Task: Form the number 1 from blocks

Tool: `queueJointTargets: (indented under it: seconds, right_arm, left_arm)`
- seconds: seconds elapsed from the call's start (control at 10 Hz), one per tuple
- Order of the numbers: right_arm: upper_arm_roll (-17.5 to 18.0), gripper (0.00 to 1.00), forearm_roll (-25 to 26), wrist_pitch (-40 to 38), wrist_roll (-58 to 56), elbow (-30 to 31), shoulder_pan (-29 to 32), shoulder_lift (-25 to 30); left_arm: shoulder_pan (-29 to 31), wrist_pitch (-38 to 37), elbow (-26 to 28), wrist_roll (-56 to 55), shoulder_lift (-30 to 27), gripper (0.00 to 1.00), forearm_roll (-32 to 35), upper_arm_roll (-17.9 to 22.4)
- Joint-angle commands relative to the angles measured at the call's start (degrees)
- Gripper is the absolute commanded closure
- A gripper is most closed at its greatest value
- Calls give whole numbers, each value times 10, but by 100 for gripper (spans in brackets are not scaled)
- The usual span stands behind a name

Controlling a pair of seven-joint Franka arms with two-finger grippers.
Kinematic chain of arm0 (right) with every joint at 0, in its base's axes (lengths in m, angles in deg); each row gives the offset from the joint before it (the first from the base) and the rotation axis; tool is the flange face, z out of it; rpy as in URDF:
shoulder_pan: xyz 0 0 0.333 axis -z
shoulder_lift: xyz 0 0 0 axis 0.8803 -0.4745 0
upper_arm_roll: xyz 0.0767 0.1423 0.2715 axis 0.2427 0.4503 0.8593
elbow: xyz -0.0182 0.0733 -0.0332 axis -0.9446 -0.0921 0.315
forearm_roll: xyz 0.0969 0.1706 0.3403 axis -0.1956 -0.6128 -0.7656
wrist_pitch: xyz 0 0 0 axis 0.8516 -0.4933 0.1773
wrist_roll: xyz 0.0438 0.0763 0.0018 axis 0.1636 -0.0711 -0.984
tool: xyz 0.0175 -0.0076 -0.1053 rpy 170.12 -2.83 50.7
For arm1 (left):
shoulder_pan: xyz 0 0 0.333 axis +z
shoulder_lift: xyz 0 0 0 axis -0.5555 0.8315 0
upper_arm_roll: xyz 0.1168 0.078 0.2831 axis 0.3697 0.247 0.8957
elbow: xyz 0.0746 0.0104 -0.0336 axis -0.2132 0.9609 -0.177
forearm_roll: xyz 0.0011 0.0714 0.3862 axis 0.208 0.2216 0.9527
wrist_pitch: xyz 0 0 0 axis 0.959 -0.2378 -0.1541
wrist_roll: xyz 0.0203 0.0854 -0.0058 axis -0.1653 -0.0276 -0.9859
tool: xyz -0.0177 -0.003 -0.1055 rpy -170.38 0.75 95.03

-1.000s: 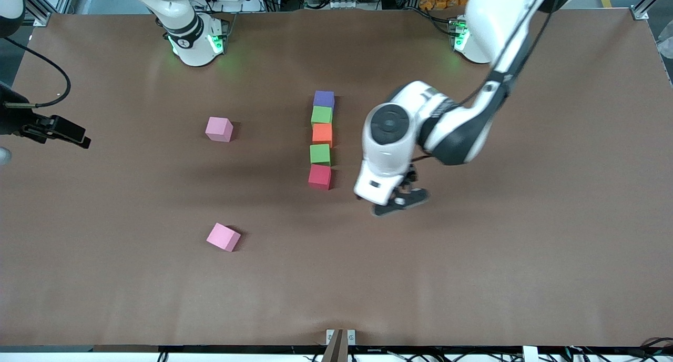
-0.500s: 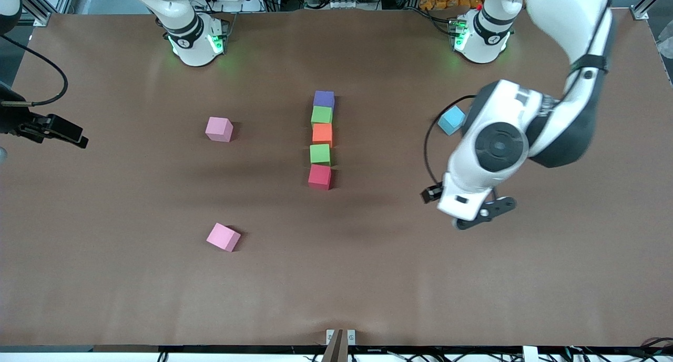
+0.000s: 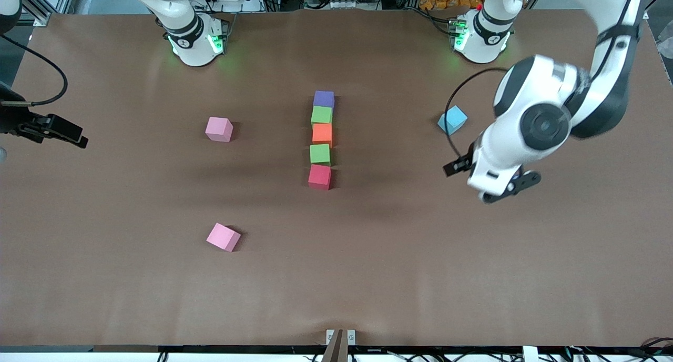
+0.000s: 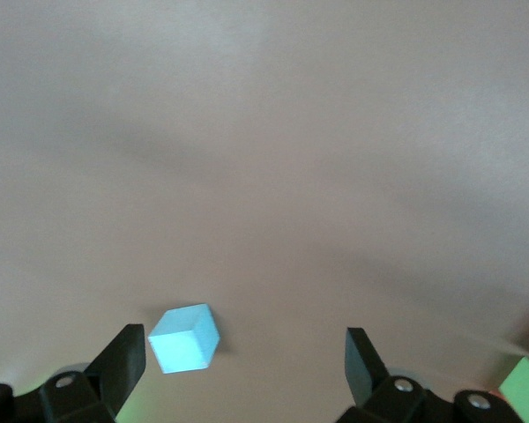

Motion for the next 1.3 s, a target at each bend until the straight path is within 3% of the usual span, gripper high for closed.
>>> queueJointTargets:
  seconds: [0.0,0.2,0.7,1.2]
  right_arm:
    - [7,0,-2,-9,-2,-8,9,-1]
    - [8,0,-2,-9,-1,-8,9,-1]
    - [8,0,-2,-9,-6,-8,9,-1]
    - [8,0,-2,-9,-7,-8,9,-1]
  left_arm:
    - [4,39,121,63,-109,0,-27,22]
    - [7,38,106,102,-131,0,-26,47]
    - [5,40,5,263,-129,0,-22,113]
    - [0,-104,-74,333,-137,0,-15,115]
